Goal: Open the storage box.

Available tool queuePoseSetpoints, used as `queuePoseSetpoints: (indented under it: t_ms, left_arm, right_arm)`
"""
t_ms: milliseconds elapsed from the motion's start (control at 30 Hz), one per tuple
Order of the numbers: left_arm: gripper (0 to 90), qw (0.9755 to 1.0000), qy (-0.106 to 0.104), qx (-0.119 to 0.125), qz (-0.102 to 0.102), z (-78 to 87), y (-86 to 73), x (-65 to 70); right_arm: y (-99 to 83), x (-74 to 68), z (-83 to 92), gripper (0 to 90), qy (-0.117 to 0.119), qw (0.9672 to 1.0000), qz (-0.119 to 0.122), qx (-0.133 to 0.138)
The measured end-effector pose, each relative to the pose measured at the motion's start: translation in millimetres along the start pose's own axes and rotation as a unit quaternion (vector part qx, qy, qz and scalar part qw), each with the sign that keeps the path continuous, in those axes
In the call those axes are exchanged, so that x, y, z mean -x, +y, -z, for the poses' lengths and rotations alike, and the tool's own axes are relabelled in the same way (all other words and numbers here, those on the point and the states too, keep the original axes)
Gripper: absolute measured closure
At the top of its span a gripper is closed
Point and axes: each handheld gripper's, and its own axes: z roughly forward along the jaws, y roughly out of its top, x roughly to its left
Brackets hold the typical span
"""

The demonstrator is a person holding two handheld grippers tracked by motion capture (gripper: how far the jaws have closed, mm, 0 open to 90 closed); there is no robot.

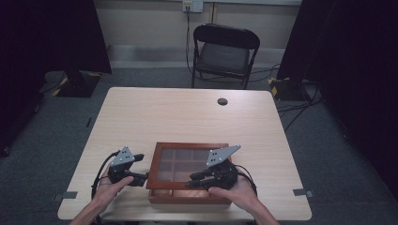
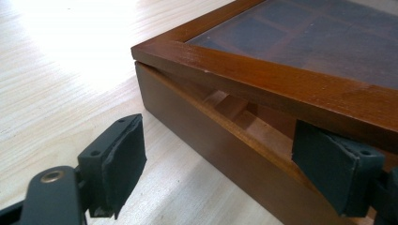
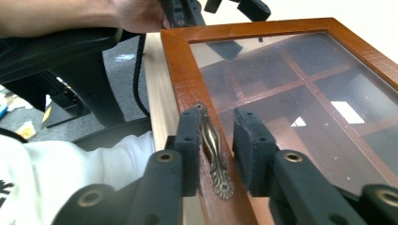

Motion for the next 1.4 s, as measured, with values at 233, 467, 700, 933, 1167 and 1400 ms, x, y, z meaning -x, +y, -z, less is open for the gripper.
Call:
queuePoseSetpoints:
  t_ms: [233,467,700,933,1167,1400]
  left_arm:
    - [18.9,1.0,0.003,0.006,-0.003,1.9,1.6,0.6]
    - [21.3,0.9994,-0.019,0.019,0.02,4.7,3.8,-1.0]
    - [22.9,0.999,-0.025,0.014,0.035,5.2,6.1,-1.1]
    - [25.4,0.9984,-0.029,0.033,0.035,8.7,12.7,0.3]
    - [25.8,0.9983,-0.035,0.043,0.016,11.8,25.8,3.2]
    - [26.2,0.998,-0.033,0.048,0.024,13.2,34.8,1.0]
  right_arm:
    - [-3.6,2.6,11.1,56.3,-0.018,0.9996,-0.015,0.014]
    - [-16.4,8.7,25.8,42.6,-0.042,0.9973,-0.045,0.042]
    - [-20.8,10.6,36.0,29.6,-0.059,0.9951,-0.051,0.061]
    - [-24.0,14.8,43.3,25.0,-0.071,0.9937,-0.057,0.065]
    - [-22.3,14.6,53.2,24.0,-0.088,0.9915,-0.056,0.077]
    - [-22.5,17.9,59.9,21.7,-0.098,0.9902,-0.058,0.081]
